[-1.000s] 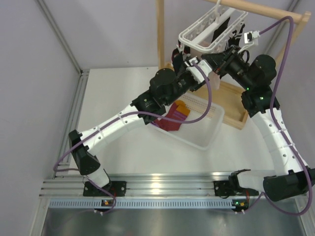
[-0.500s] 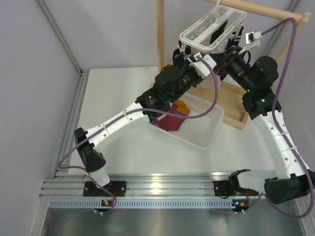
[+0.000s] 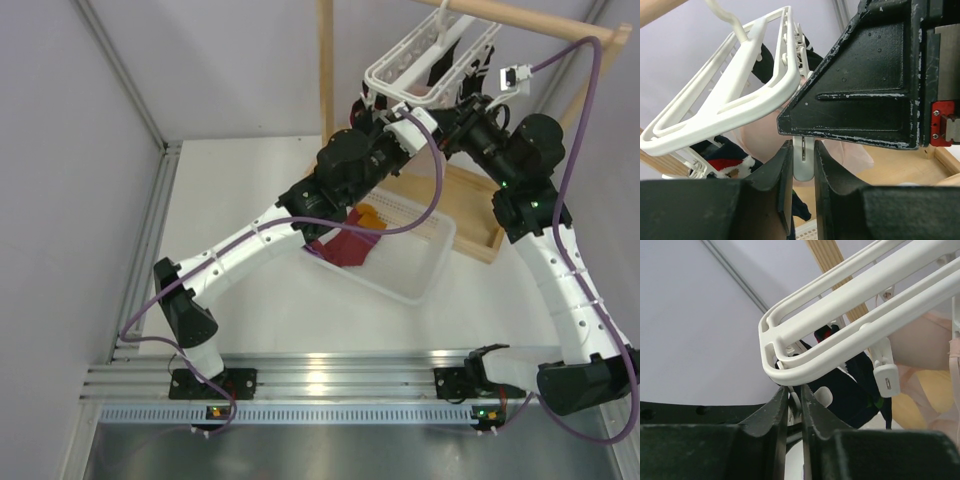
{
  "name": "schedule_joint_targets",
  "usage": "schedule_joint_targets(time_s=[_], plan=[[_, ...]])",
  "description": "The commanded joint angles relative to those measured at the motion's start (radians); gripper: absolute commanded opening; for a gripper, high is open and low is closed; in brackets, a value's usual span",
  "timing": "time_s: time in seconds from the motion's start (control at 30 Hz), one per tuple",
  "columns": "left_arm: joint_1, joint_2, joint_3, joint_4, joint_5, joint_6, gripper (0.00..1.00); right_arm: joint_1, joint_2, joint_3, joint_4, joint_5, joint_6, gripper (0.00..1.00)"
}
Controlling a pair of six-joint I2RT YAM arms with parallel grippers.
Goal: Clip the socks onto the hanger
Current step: Open the clamp at the hanger.
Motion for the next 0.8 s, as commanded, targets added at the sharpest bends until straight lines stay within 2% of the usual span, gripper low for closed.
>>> schedule_joint_targets(time_s=[0.0, 0.1, 0.2, 0.57, 0.77], plan=[[0.024, 0.011, 0.047, 0.020, 0.025, -0.053, 0.00, 0.028, -0.034, 0.029, -0.031, -0.035, -0.009, 0.18], [0.044, 0.002, 0.044, 0.004, 0.053, -0.102, 0.00, 0.019, -0.036, 0.049, -0.060, -0.029, -0.026, 0.46], [0.061, -0.006, 0.042, -0.010, 0.091, -0.149, 0.00, -0.012, -0.044, 0.076, -0.080, -0.029, -0.038, 0.53], [0.093, -0.059, -0.057, 0.085, 0.250, -0.223, 0.00, -0.095, -0.079, 0.067, -0.126, -0.138, -0.043, 0.50], [0.119, -0.094, -0.151, 0.205, 0.323, -0.258, 0.00, -0.101, -0.048, 0.027, -0.045, -0.201, 0.040, 0.53]])
